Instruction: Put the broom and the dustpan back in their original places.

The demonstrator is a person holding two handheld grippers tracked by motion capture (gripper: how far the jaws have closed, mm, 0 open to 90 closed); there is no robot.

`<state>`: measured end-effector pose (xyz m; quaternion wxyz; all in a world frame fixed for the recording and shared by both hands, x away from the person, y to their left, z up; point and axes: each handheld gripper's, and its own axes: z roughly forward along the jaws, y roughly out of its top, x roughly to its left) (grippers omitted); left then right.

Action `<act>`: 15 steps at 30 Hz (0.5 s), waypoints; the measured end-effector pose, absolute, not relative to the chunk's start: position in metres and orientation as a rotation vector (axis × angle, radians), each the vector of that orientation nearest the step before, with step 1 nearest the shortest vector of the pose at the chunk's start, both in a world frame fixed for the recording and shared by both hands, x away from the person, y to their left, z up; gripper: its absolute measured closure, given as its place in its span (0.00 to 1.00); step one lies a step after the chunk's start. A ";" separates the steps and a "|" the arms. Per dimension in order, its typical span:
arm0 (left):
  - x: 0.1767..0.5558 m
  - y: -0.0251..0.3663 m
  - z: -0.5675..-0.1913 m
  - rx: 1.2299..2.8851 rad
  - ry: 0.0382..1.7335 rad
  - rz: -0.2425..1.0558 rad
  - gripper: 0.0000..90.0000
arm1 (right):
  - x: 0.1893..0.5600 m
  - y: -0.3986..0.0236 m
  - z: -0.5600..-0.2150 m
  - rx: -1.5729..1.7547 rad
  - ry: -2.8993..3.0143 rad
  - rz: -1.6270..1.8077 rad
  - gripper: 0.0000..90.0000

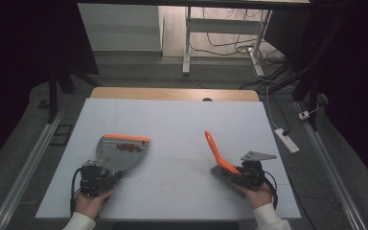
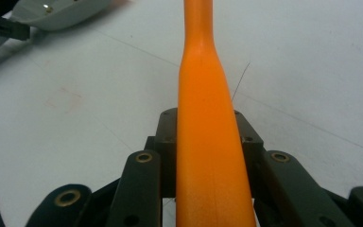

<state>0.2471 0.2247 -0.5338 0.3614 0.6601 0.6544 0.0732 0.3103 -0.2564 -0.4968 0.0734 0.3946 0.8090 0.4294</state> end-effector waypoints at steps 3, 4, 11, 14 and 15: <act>0.249 0.225 -0.536 1.680 1.712 0.169 0.68 | 0.314 -0.259 -0.500 1.206 2.427 1.268 0.78; 0.249 0.225 -0.537 1.681 1.718 0.166 0.68 | 0.315 -0.260 -0.501 1.214 2.424 1.267 0.78; 0.250 0.222 -0.538 1.701 1.706 0.190 0.68 | 0.323 -0.267 -0.503 1.250 2.419 1.215 0.75; 0.249 0.224 -0.538 1.710 1.691 0.195 0.66 | 0.327 -0.269 -0.505 1.253 2.418 1.177 0.69; 0.249 0.224 -0.537 1.719 1.683 0.199 0.63 | 0.328 -0.270 -0.506 1.258 2.414 1.167 0.66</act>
